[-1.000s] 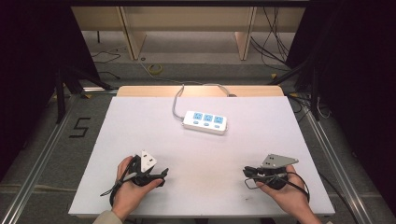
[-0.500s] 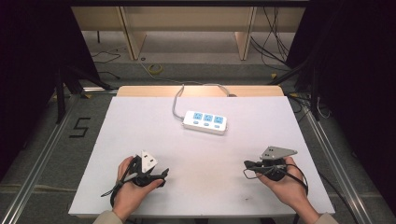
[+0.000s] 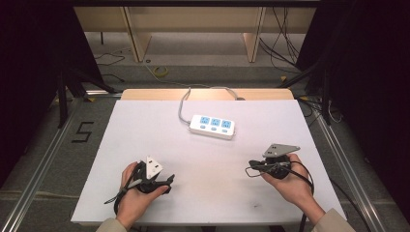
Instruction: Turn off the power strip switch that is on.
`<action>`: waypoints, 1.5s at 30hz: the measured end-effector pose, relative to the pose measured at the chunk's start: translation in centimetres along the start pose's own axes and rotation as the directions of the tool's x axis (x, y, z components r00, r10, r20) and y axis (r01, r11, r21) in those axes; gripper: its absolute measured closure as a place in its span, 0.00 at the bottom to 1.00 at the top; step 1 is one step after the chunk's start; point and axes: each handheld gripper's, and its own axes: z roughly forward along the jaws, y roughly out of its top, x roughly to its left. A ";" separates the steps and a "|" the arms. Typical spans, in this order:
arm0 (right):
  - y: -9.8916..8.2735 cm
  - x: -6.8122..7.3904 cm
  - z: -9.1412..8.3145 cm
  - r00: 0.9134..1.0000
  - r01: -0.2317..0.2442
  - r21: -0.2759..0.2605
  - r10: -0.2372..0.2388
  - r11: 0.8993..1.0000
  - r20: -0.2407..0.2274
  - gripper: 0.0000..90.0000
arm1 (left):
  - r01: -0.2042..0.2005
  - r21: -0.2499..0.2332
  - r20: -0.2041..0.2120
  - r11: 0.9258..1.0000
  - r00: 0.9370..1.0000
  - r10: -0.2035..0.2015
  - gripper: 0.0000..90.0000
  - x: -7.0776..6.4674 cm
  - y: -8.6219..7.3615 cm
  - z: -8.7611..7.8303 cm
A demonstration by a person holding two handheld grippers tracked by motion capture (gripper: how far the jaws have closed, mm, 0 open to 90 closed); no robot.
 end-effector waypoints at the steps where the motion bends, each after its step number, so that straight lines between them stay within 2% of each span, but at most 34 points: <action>1: 0.1 0.0 0.1 1.000 0.002 0.001 -0.002 1.000 0.001 1.00 | -0.002 0.000 -0.001 1.000 1.000 0.002 0.24 0.0 0.0 0.0; 14: 1.8 -0.1 0.9 0.999 0.033 0.040 -0.033 0.999 0.005 1.00 | -0.002 0.001 0.002 1.000 1.000 0.002 0.24 0.1 0.0 0.0; 24: 3.4 -0.4 1.1 0.999 0.047 0.048 -0.048 0.998 0.016 1.00 | -0.009 0.001 -0.004 1.000 1.000 0.009 0.24 0.0 0.1 0.0; 45: 4.4 -1.0 1.9 0.999 0.045 0.076 -0.046 0.996 0.022 1.00 | -0.015 0.002 -0.009 1.000 1.000 0.015 0.24 0.0 0.2 0.0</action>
